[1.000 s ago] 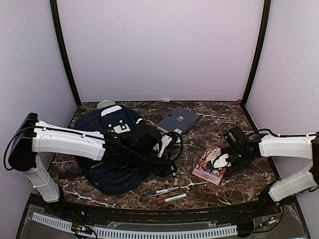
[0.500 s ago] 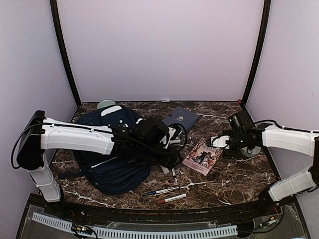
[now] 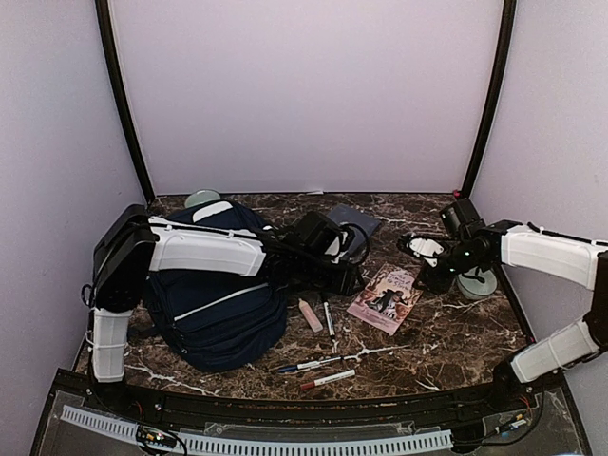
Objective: Pack the student bag
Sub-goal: Pick up the book at the center of the board, then pass from the left arm to the right
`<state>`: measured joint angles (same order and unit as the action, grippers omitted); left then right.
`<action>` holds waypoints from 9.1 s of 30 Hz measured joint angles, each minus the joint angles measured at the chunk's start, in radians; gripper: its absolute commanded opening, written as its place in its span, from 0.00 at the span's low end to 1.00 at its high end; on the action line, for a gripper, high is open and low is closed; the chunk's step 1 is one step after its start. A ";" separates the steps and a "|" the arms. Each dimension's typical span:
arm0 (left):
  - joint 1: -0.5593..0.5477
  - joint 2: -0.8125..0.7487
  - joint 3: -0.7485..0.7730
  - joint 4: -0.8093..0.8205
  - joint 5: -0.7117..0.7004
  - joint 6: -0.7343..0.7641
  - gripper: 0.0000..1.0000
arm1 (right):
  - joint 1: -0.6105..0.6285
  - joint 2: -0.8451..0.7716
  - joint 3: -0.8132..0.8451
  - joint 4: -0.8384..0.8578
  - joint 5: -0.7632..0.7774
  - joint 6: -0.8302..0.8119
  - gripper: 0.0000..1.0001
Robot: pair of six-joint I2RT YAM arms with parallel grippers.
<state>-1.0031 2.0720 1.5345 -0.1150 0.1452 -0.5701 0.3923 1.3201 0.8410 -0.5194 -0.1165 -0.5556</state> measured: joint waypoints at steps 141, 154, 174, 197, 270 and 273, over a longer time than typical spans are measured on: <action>0.026 0.302 -0.110 0.804 0.263 -0.673 0.59 | -0.222 0.589 0.322 -0.260 -0.388 0.325 0.11; -0.021 0.314 -0.082 0.803 0.198 -0.514 0.65 | -0.224 0.581 0.312 -0.246 -0.388 0.325 0.11; -0.040 0.333 0.069 0.581 0.052 -0.534 0.67 | -0.227 0.575 0.309 -0.233 -0.385 0.324 0.12; -0.015 0.114 -0.234 0.742 0.002 -0.657 0.37 | -0.104 0.617 0.350 -0.211 -0.444 0.322 0.15; -0.047 -0.598 -0.568 0.809 -0.044 0.045 0.00 | 0.169 -0.006 0.258 0.339 -1.143 0.707 0.76; -0.047 -0.598 -0.569 0.809 -0.051 0.045 0.00 | 0.182 -0.002 0.258 0.347 -1.144 0.707 0.76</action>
<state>-1.0504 1.4742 0.9657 0.6941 0.0944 -0.5247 0.5739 1.3186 1.0988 -0.1722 -1.2602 0.1516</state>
